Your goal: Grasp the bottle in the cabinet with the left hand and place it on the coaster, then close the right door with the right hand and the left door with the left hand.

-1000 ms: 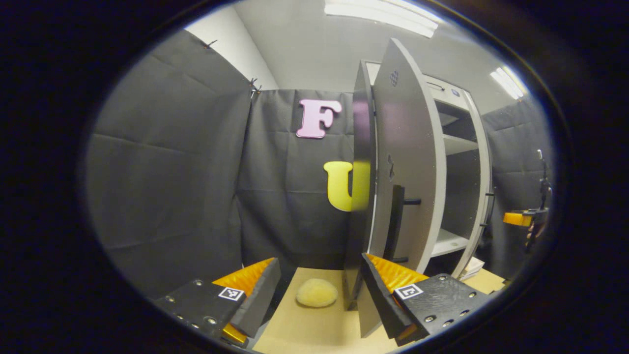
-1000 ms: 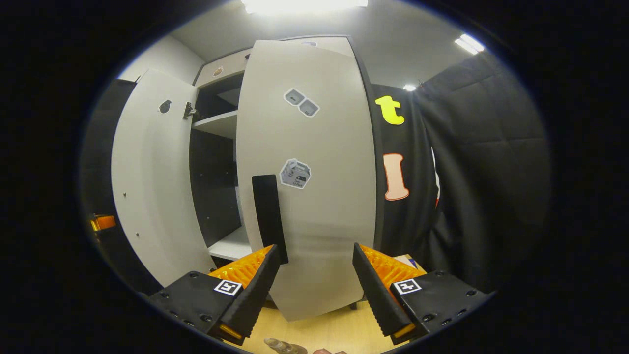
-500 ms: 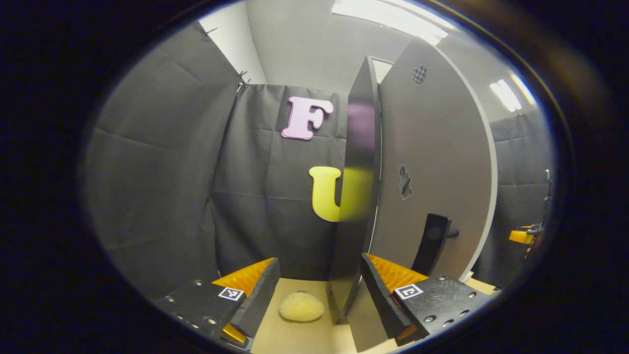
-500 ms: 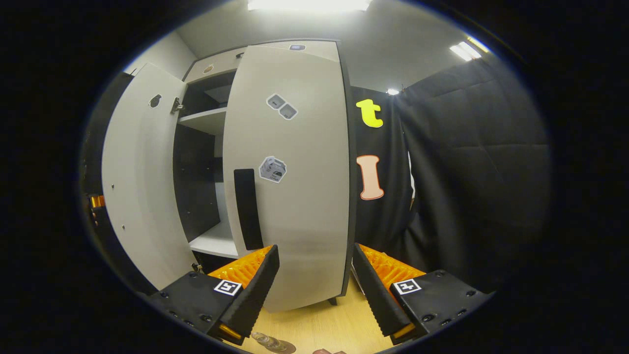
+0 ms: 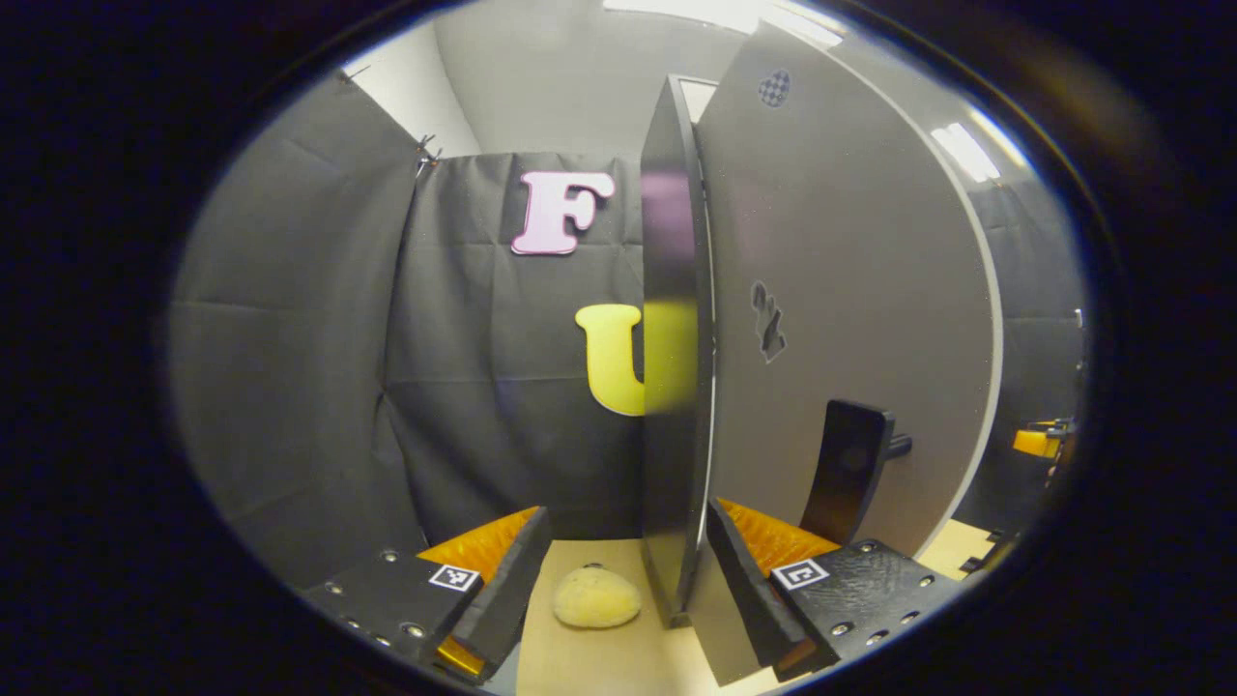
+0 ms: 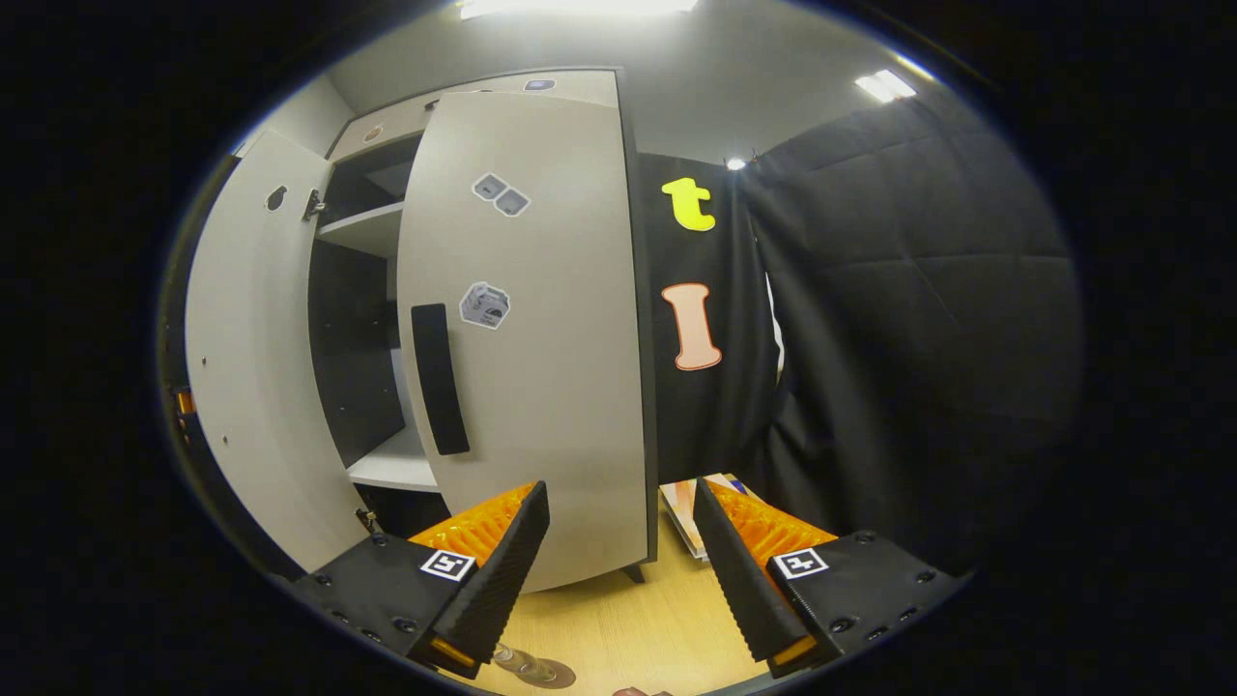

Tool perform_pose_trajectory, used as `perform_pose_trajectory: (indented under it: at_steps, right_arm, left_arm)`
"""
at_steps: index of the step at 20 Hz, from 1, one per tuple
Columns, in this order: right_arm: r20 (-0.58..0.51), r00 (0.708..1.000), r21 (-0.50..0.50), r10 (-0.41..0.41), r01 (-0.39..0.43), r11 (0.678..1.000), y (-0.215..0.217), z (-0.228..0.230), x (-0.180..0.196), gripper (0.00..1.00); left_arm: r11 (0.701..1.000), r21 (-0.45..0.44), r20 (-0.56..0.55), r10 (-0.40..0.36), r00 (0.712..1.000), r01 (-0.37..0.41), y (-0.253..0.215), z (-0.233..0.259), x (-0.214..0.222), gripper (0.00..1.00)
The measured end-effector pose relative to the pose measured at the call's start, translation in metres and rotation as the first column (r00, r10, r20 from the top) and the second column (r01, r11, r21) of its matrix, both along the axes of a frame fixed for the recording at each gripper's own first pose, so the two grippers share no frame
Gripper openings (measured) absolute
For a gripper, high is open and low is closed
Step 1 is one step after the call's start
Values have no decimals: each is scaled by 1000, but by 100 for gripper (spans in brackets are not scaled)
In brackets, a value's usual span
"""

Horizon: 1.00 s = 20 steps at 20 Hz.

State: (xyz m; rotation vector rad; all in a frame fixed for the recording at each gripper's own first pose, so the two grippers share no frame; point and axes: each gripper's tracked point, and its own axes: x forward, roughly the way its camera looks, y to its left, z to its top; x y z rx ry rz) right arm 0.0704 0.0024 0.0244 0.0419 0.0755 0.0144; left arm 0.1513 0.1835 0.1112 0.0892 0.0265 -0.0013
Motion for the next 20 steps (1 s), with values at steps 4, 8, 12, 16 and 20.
perform_pose_trajectory:
  at_steps: [4, 8, 12, 16, 20]
  right_arm:
    - [-39, 999, 34, -18, 20, 999, 2, -2, -11, 96]
    - [-24, 998, 98, -65, 67, 993, -14, 6, -15, 96]
    - [-47, 996, 109, -79, 84, 990, -32, -4, -19, 96]
    - [-73, 990, 40, -123, 126, 991, -56, -17, -26, 97]
    - [-77, 987, 9, -142, 143, 990, -81, -13, -27, 98]
  left_arm:
    - [1000, 14, -11, -23, 1000, 23, -15, -2, 3, 93]
    - [998, 11, -18, -55, 998, 55, -44, -4, 1, 91]
    - [999, 12, -19, -34, 999, 34, -63, -5, 4, 95]
    - [1000, -26, -12, 3, 1000, -3, -76, -8, 4, 95]
    - [999, -23, -16, 35, 999, -36, -88, -9, 5, 95]
